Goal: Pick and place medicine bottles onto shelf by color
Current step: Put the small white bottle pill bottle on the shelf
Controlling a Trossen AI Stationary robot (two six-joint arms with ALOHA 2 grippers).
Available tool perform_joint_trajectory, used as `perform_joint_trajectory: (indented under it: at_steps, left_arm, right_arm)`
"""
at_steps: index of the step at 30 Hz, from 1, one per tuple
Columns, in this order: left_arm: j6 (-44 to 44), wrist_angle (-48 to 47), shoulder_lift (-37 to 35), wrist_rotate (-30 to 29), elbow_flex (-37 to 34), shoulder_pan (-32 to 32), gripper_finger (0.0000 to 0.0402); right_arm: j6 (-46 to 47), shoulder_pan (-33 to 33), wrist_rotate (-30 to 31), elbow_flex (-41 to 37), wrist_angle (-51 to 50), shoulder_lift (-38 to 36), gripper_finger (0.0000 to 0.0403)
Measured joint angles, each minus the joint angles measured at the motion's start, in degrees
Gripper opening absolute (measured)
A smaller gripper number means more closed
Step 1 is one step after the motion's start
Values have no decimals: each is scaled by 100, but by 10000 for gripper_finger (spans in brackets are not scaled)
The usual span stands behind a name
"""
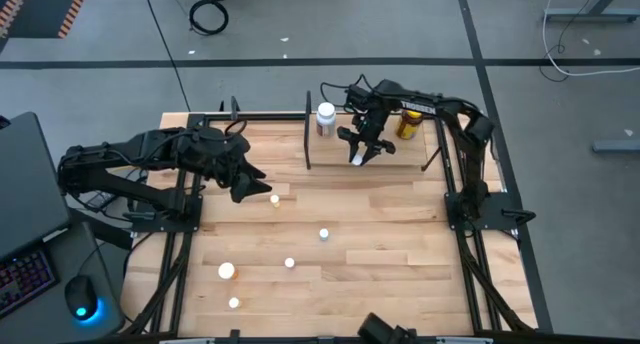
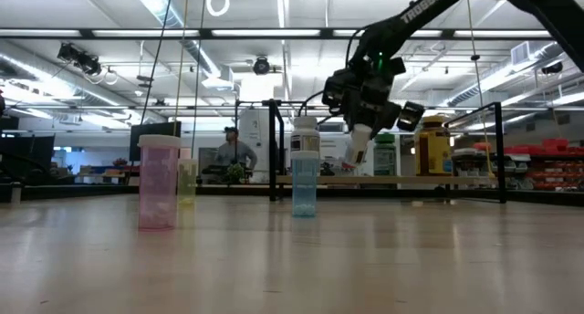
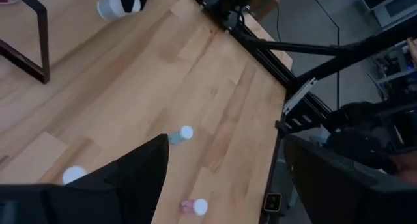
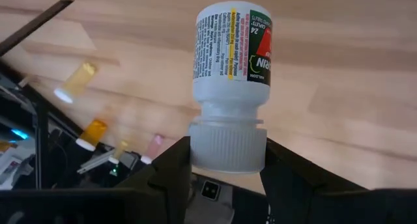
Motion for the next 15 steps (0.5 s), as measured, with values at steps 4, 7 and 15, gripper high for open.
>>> perform_joint_trajectory:
  at_steps: [4,7,15]
  left_arm:
    - [39,0,0,-5,0,148,306]
    - [160,1,0,41,0,277,306]
    - [173,1,-1,105,0,454,306]
  right_arm:
    - [-41,-83,-18,0,60,121,169]
    - [-75,-183,59,2,111,127,169]
    - [29,-421,295,2,85,127,169]
